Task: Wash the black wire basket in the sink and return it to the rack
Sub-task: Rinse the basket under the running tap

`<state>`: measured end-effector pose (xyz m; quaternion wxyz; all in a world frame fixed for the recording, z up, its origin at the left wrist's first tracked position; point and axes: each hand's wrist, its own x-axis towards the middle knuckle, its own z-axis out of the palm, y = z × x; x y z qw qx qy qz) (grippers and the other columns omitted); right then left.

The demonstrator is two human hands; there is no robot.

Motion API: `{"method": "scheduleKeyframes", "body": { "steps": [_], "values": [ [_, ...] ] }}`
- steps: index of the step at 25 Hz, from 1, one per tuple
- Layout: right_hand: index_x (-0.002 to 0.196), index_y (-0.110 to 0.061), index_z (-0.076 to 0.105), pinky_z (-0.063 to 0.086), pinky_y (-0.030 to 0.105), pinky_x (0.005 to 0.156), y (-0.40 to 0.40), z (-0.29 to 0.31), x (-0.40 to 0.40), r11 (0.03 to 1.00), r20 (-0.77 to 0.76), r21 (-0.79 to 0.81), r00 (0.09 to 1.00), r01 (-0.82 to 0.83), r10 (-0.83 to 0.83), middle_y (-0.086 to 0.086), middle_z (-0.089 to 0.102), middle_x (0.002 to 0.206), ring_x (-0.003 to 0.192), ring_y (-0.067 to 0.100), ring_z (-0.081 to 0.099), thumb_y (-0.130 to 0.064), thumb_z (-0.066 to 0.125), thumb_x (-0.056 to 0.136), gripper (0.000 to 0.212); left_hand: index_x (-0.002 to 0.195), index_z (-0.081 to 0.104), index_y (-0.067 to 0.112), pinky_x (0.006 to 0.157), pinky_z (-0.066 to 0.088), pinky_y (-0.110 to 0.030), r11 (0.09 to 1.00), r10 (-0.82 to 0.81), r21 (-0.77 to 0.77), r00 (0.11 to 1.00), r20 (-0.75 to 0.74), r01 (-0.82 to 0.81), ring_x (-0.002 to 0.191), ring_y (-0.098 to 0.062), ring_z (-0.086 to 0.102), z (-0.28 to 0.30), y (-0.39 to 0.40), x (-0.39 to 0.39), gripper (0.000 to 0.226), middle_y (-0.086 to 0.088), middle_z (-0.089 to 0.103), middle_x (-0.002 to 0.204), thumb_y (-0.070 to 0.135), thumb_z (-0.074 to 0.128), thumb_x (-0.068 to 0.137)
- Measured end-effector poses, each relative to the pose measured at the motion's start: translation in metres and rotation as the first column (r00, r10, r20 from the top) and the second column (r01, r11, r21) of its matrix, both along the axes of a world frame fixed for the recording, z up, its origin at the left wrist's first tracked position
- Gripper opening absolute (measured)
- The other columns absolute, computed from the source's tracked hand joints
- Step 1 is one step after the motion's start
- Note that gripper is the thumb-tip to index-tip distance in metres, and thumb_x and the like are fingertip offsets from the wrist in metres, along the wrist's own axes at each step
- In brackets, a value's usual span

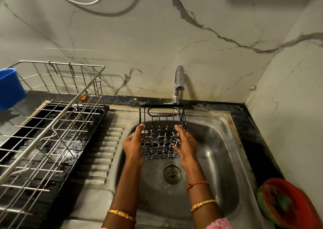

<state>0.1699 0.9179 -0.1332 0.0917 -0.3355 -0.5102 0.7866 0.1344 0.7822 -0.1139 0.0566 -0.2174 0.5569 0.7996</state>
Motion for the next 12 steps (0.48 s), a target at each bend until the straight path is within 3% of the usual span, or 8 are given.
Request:
{"method": "scheduleKeyframes", "body": {
  "steps": [6, 12],
  "values": [
    [0.123, -0.019, 0.058, 0.047, 0.043, 0.092, 0.004, 0.003, 0.002, 1.000, -0.011, 0.008, 1.000, 0.030, -0.030, -0.002, 0.057, 0.122, 0.111, 0.015, 0.048, -0.037, 0.071, 0.076, 0.052, 0.074, 0.066, 0.014, 0.056, 0.049, -0.027, 0.999, -0.041, 0.021, 0.999, 0.000, 0.041, 0.060, -0.014, 0.064, -0.001, 0.003, -0.001, 0.018, 0.000, 0.069, 0.065, 0.029, 0.071, 0.082],
    [0.120, -0.024, 0.059, 0.045, 0.048, 0.094, 0.021, 0.021, -0.007, 0.999, 0.039, 0.050, 0.999, 0.000, -0.002, -0.002, 0.052, 0.125, 0.109, 0.017, 0.045, -0.046, 0.070, 0.074, 0.053, 0.079, 0.068, 0.015, 0.064, 0.048, -0.034, 0.997, -0.064, 0.037, 0.997, 0.054, 0.062, 0.068, -0.015, 0.061, 0.008, 0.021, -0.007, 0.022, -0.003, 0.068, 0.075, 0.036, 0.074, 0.078]
  ]
}}
